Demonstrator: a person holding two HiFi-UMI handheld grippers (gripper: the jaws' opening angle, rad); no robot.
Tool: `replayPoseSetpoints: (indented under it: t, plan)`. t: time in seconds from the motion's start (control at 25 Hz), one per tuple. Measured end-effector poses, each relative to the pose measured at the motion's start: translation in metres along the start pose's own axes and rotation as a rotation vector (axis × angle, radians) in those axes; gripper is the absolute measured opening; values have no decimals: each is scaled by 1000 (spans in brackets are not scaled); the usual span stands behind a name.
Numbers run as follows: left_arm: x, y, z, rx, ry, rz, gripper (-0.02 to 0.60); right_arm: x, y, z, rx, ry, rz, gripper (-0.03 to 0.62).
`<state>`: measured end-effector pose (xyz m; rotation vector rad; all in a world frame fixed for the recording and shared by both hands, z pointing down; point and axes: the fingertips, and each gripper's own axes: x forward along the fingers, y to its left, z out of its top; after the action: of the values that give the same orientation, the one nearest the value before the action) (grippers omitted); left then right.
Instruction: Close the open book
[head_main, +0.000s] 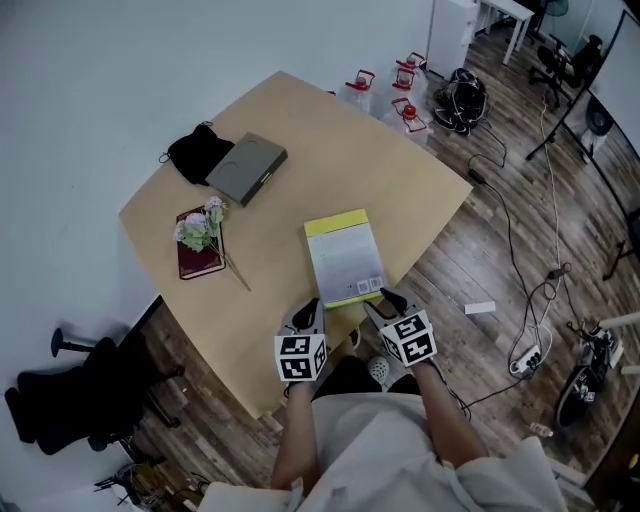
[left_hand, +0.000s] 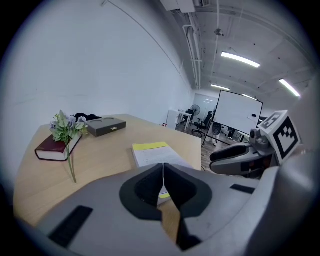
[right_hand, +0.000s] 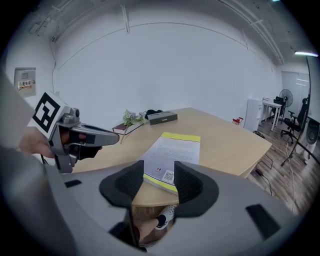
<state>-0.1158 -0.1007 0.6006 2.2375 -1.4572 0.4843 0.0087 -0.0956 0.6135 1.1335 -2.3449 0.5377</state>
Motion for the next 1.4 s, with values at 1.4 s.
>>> replayPoseSetpoints:
  t: [1.4]
  plan:
    - [-22, -17, 15, 5, -5, -44, 23, -37, -17, 21, -6, -107, -68, 74]
